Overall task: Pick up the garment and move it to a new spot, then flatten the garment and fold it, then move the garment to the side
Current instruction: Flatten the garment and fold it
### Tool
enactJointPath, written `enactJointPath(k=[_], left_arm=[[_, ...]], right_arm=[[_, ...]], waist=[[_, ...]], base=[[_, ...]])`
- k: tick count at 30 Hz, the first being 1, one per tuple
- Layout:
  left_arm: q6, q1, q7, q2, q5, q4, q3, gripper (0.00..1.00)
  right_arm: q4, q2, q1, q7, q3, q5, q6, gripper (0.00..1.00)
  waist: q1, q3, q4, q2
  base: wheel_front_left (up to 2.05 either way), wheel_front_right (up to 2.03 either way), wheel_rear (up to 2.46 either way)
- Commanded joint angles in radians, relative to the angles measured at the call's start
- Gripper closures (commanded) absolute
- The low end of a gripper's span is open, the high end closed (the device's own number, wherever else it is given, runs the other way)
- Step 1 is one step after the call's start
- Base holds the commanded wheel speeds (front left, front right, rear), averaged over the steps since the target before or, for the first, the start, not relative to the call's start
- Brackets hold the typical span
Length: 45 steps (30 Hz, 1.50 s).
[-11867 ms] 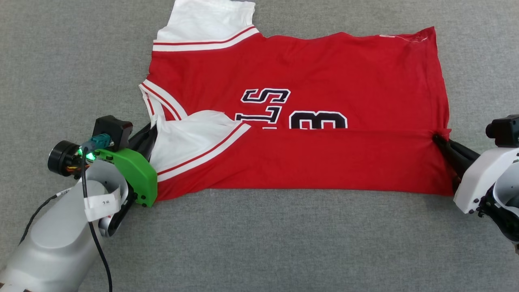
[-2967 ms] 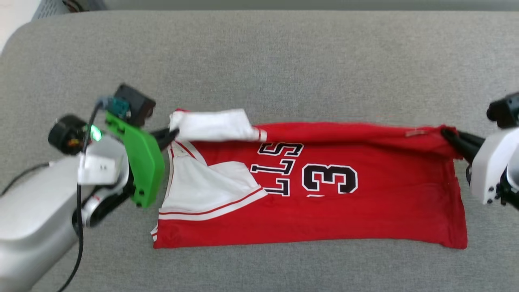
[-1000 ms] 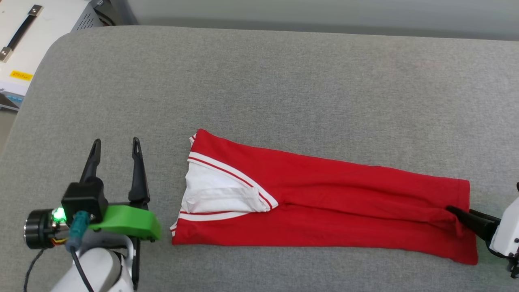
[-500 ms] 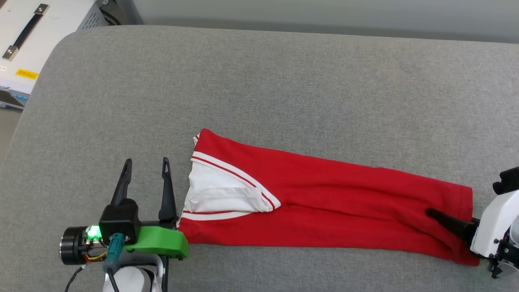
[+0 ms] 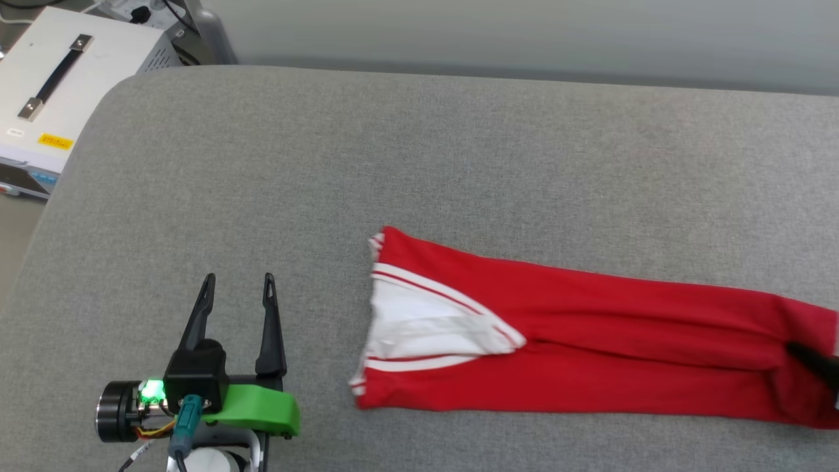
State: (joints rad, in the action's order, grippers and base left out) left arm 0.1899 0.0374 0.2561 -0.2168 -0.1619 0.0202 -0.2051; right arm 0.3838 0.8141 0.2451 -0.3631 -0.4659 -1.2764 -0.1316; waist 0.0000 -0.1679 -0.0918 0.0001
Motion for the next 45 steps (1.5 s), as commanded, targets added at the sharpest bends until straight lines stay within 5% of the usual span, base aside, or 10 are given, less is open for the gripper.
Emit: enactJointPath(k=[1,3,12,23,36,45], left_arm=[[-0.012,-0.019,0.006,0.009,0.014,0.002,0.011,0.0],[-0.037,-0.032,0.006,0.024,0.033,0.008,0.03,0.0],[-0.076,-0.048,0.006,0.049,0.063,0.02,0.06,0.0],[-0.116,-0.016,0.006,0.084,0.089,0.033,0.076,0.0],[-0.139,0.037,0.006,0.122,0.105,0.038,0.083,0.0],[-0.144,0.063,0.006,0.139,0.113,0.045,0.087,0.0]], right_arm=[[0.021,0.041,-0.02,0.01,0.013,0.012,0.001,1.0],[0.033,0.094,-0.044,0.005,0.025,0.013,0.001,1.0],[-0.156,0.092,-0.043,-0.037,0.011,0.038,0.001,1.0],[-0.377,-0.083,0.113,-0.23,-0.081,0.19,0.001,1.0],[-0.219,-0.365,0.38,-0.274,-0.264,0.353,0.001,1.0],[-0.025,-0.48,0.432,-0.221,-0.38,0.368,0.001,1.0]], waist=[[0.0,0.012,0.0,-0.0001],[0.0,0.024,0.002,-0.0001],[0.0,0.04,0.01,-0.0001],[0.0,0.007,-0.006,-0.0001],[0.0,-0.069,-0.049,-0.0001],[0.0,-0.108,-0.065,-0.0001]], base=[[0.0,0.0,0.0],[0.0,0.0,0.0],[0.0,0.0,0.0],[0.0,0.0,0.0],[0.0,0.0,0.0],[0.0,0.0,0.0]])
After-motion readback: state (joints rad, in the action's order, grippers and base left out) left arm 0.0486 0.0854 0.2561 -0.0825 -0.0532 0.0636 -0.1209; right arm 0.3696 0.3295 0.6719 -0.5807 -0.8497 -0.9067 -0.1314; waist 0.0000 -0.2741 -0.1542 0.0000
